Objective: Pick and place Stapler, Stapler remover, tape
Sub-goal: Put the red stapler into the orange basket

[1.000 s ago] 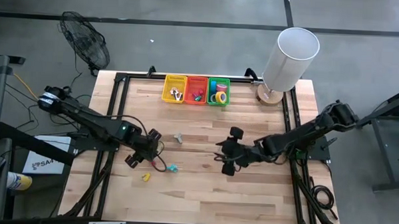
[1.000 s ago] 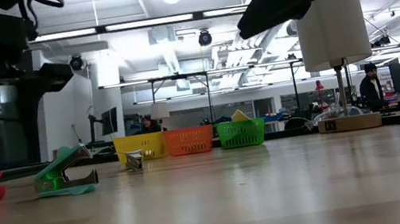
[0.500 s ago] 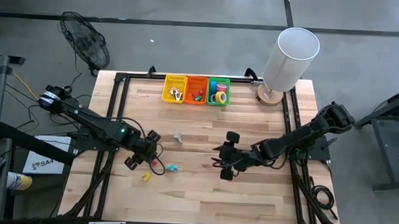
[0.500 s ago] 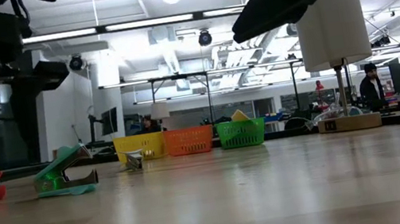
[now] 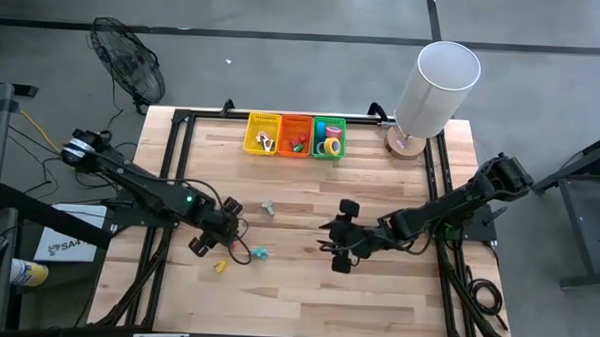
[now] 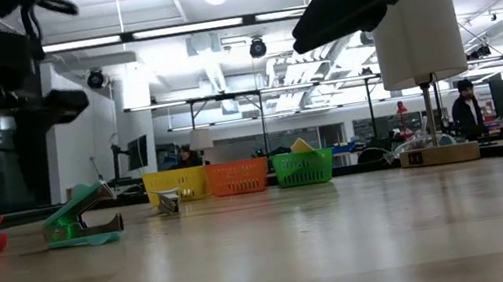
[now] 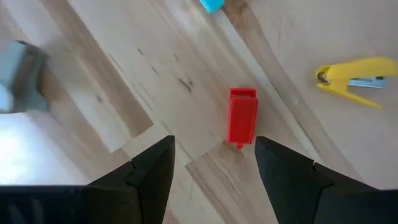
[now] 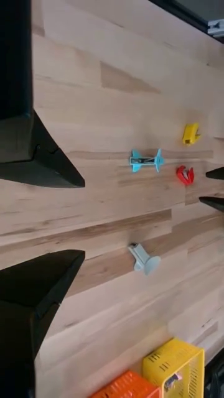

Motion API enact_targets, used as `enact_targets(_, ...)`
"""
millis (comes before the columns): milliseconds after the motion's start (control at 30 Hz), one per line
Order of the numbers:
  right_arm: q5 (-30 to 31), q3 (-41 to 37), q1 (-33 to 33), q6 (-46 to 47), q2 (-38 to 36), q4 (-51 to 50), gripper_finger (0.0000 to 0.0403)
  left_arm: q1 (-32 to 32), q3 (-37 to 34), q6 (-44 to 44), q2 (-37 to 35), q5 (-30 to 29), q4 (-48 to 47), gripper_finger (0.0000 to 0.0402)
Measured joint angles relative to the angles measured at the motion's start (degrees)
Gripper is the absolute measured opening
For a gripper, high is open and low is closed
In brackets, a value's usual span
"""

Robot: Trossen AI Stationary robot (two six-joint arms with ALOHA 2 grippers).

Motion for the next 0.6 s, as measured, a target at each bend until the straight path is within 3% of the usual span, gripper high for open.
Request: enact_targets(600, 0.16, 0.07, 0.74, 0.17, 0.02, 0.0, 0.0165, 0.04, 0.0, 1.53, 8.57, 3.02, 3.68, 0.0218)
